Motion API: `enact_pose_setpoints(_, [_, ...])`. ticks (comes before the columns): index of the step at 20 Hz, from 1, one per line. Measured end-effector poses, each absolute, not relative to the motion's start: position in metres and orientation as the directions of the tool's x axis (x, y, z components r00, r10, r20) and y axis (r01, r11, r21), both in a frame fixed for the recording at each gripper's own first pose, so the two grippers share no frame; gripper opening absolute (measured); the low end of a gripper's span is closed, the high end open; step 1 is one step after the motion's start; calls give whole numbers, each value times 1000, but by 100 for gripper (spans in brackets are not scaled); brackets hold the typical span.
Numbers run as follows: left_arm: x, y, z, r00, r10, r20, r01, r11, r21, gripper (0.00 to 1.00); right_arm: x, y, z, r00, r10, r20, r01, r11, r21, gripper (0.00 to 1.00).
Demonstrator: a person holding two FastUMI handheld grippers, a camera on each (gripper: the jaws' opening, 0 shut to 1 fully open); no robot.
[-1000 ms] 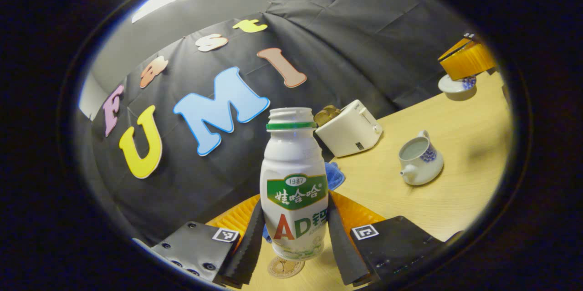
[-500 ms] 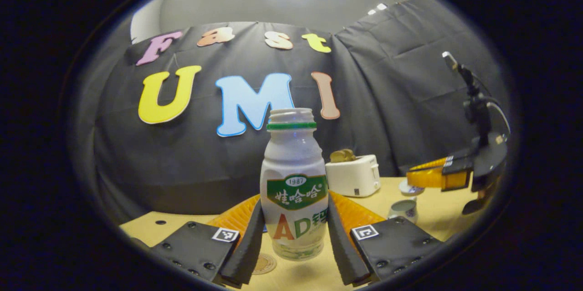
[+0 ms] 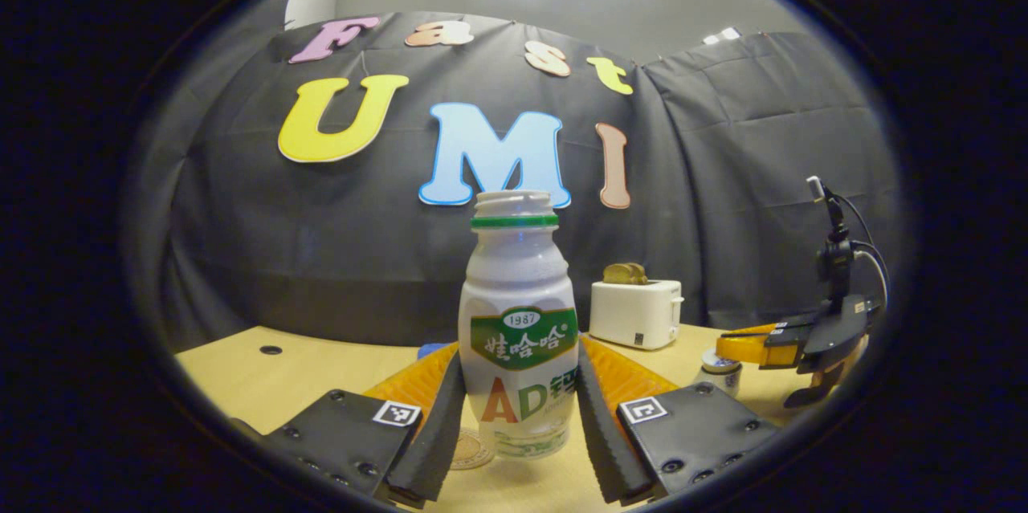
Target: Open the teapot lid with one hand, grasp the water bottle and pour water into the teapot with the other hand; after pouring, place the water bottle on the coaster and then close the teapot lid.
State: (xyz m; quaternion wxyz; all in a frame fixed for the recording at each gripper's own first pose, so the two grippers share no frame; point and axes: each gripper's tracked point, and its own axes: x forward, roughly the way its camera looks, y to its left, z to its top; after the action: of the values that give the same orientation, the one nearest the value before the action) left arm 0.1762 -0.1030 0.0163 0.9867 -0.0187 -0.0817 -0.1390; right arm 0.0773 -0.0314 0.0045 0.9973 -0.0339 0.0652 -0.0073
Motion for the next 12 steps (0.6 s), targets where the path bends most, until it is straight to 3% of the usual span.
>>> enact_pose_setpoints(10, [189, -93, 8, 972, -194, 135, 201, 979, -37, 75, 74, -33, -7, 990, -20, -141, 17, 999, -28, 0])
enact_pose_setpoints(12, [191, -90, 3, 976, -177, 124, 184, 982, -46, 75, 68, -35, -5, 992, -31, -124, 28, 999, -24, 11])
